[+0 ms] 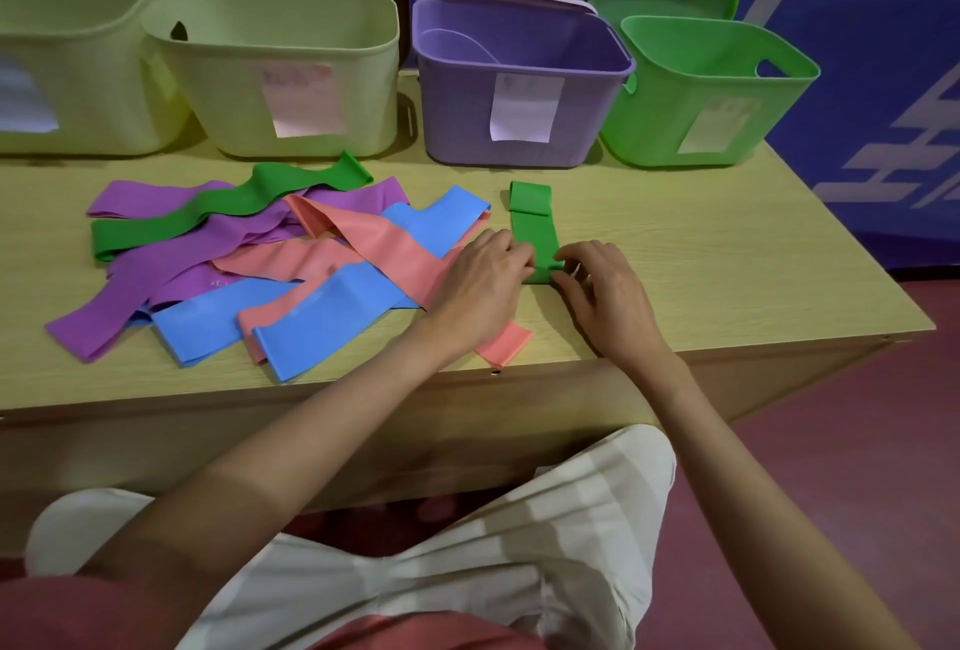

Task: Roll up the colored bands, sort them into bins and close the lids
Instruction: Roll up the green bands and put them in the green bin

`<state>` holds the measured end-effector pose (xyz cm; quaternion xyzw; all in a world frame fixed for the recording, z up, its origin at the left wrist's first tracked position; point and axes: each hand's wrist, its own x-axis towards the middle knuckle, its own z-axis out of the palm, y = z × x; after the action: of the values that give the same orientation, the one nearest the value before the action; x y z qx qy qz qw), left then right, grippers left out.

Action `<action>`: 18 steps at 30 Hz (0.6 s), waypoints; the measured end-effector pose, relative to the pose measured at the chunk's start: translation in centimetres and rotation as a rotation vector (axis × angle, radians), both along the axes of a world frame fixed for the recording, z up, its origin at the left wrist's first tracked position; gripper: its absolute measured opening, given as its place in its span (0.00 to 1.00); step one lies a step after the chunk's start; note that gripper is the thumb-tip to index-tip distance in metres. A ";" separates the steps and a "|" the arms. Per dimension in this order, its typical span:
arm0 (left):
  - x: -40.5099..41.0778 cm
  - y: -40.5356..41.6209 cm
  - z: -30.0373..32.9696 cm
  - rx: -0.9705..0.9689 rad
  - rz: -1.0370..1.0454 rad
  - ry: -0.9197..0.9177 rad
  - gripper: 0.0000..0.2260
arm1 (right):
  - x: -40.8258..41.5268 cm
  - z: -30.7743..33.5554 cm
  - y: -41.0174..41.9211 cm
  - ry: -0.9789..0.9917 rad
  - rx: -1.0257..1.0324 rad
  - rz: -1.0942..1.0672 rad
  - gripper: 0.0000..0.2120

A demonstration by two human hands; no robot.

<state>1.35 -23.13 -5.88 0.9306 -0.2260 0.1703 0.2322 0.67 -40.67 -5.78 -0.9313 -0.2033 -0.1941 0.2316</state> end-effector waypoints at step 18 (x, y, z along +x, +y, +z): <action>0.8 -0.1 0.7 0.013 0.045 0.061 0.10 | 1.1 0.1 0.0 0.032 -0.058 -0.021 0.12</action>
<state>2.19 -23.22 -5.21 0.9417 -0.1987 0.1455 0.2292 1.80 -40.71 -5.69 -0.9428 -0.1953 -0.1756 0.2055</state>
